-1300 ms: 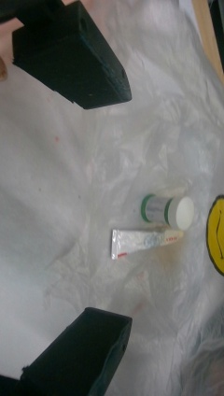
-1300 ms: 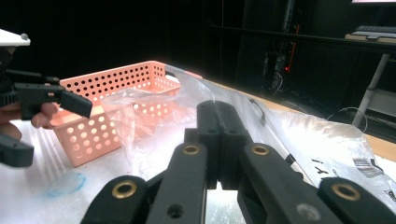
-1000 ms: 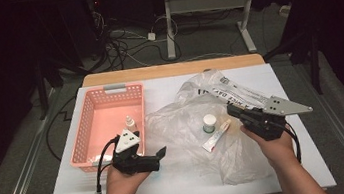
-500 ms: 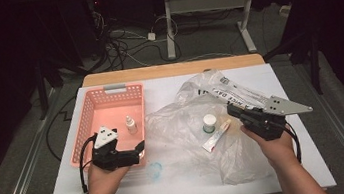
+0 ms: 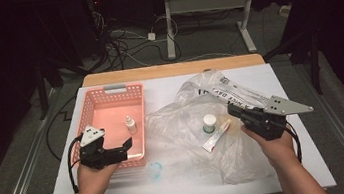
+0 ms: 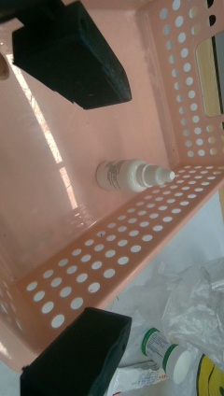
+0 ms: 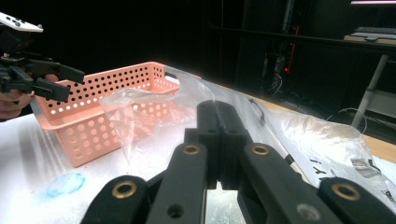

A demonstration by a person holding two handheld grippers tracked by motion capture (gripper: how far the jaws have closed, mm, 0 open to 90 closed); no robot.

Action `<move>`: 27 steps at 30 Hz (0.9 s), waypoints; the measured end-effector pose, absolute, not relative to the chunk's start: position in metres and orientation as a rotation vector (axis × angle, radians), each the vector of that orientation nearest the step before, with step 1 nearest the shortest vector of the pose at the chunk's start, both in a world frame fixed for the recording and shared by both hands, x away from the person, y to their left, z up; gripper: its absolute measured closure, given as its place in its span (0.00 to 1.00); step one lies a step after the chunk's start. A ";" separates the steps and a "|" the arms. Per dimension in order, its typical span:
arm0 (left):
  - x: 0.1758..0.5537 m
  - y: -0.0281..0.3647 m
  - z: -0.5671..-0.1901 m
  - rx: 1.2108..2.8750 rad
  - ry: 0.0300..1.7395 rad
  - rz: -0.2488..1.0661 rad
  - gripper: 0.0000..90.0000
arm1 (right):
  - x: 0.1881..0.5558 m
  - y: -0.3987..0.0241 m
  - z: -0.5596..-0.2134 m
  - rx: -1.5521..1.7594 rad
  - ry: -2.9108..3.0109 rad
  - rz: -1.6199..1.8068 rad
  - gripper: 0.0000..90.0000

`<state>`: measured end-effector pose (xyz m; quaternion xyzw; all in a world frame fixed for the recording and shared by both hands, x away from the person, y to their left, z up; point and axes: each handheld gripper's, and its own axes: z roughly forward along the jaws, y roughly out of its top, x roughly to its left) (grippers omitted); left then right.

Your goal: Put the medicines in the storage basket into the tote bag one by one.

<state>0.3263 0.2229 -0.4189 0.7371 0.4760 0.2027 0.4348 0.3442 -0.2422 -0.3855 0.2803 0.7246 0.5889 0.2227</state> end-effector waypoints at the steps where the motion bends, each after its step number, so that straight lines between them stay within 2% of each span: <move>1: 0.326 0.222 -0.418 1.835 1.185 0.507 0.00 | 0.344 -0.242 -0.386 0.772 2.001 1.626 1.00; 6: 0.328 0.215 -0.408 1.845 1.152 0.517 0.00 | 0.344 -0.241 -0.386 0.768 2.004 1.623 1.00; 11: 0.339 0.211 -0.394 1.787 1.163 0.520 0.02 | 0.345 -0.242 -0.385 0.766 2.003 1.626 1.00; 14: 0.352 0.204 -0.388 1.821 1.149 0.546 0.06 | 0.344 -0.241 -0.385 0.769 2.002 1.630 1.00; 19: 0.382 0.199 -0.389 1.871 1.170 0.493 0.11 | 0.344 -0.241 -0.386 0.772 2.004 1.629 1.00; 27: 0.409 0.202 -0.404 1.908 1.227 0.467 0.29 | 0.345 -0.242 -0.385 0.776 1.998 1.630 1.00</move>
